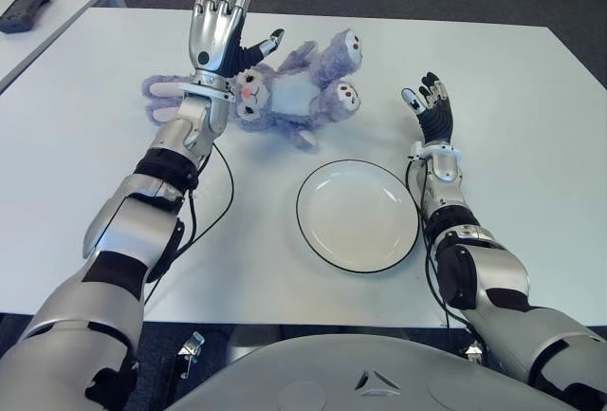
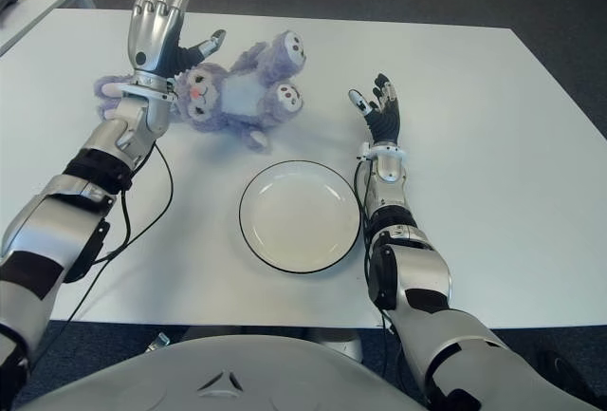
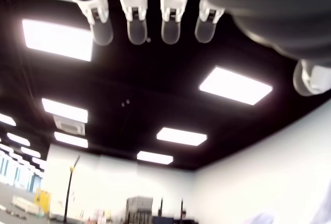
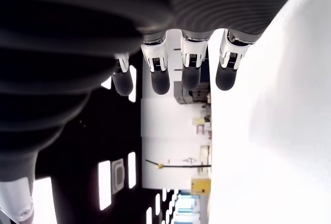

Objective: Put the doll into the plate.

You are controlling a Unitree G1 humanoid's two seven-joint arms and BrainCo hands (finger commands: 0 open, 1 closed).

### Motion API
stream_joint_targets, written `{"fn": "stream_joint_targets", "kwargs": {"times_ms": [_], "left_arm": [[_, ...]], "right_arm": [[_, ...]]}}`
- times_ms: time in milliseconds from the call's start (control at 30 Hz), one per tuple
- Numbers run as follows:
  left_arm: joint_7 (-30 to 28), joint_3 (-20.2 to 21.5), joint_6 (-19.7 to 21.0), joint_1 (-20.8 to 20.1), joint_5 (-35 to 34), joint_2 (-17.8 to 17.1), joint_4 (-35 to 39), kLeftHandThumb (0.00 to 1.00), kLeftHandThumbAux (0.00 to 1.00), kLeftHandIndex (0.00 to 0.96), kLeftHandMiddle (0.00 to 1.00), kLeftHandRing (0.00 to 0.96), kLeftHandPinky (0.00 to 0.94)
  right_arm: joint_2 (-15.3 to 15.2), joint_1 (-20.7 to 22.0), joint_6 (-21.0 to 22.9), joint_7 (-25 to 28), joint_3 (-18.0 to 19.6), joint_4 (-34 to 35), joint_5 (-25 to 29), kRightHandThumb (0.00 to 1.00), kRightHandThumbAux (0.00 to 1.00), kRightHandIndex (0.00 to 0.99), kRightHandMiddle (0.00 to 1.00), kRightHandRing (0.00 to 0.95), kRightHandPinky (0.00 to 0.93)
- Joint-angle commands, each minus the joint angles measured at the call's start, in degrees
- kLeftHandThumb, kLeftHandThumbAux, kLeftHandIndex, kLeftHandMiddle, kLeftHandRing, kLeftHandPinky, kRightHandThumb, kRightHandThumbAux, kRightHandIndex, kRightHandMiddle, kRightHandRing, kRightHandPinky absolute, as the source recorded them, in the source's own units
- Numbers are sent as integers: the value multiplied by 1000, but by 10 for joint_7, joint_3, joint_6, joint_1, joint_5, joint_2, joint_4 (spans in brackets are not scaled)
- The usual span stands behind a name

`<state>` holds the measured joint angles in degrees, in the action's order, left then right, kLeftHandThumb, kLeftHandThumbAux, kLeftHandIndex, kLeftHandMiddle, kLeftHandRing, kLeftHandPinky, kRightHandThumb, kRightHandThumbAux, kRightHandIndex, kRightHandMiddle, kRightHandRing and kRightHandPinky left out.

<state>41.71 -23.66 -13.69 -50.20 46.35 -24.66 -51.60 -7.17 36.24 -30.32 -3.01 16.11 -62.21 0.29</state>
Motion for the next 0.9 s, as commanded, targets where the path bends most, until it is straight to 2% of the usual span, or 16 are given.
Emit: {"fn": "stream_joint_targets", "kwargs": {"times_ms": [33,600,900], "left_arm": [[-90,-45,-22,-69,19,27,-149,268,198,0,0,0,0],[-138,-84,-11,-101,19,36,-225,241,200,0,0,0,0],[-160,-88,-17,-98,7,29,-235,229,202,0,0,0,0]], "right_arm": [[56,-207,18,-8,4,-128,5,0,611,68,82,45,0],[57,-208,20,-9,5,-128,7,0,608,76,88,49,0],[57,-210,21,-9,6,-127,8,0,620,88,96,54,0]]}}
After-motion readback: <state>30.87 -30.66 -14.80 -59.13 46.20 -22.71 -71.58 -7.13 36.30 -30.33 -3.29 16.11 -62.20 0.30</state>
